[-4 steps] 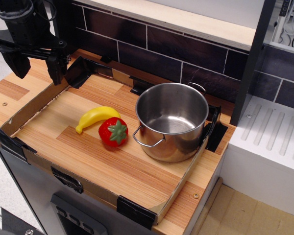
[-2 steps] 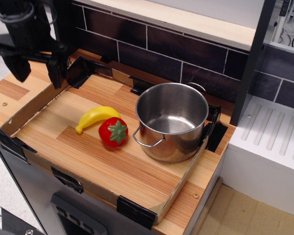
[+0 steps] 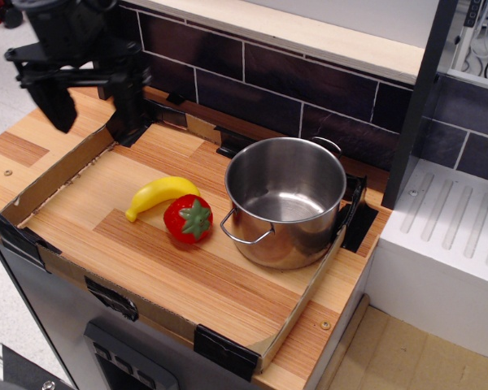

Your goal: Topple metal pot

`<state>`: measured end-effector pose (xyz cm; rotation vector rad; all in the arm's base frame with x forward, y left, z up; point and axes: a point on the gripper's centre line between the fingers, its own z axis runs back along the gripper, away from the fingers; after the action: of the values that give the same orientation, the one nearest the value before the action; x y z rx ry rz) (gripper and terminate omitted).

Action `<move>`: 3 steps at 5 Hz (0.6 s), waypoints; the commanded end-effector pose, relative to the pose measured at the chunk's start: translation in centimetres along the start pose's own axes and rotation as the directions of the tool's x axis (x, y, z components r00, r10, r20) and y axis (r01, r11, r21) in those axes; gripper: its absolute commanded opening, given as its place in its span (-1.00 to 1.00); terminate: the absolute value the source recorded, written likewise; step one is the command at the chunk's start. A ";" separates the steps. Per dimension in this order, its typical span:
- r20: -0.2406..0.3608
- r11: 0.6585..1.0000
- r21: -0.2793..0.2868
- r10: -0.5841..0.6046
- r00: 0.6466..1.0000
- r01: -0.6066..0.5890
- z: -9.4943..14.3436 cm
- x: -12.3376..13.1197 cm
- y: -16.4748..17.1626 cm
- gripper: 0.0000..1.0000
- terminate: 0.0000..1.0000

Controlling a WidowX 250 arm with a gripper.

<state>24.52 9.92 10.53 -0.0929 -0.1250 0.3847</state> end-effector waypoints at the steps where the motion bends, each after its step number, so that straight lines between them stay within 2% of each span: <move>1: 0.118 0.989 -0.035 0.145 0.982 -0.142 2.0 -0.7 -5.9 1.00 -1.00; 2: 0.124 0.980 -0.012 0.201 0.972 -0.201 0.8 -0.8 -8.5 1.00 -1.00; 3: 0.120 0.970 0.038 0.234 0.965 -0.240 -1.0 -0.6 -9.4 1.00 -1.00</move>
<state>26.65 0.73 9.41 -0.0226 -0.1800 0.6372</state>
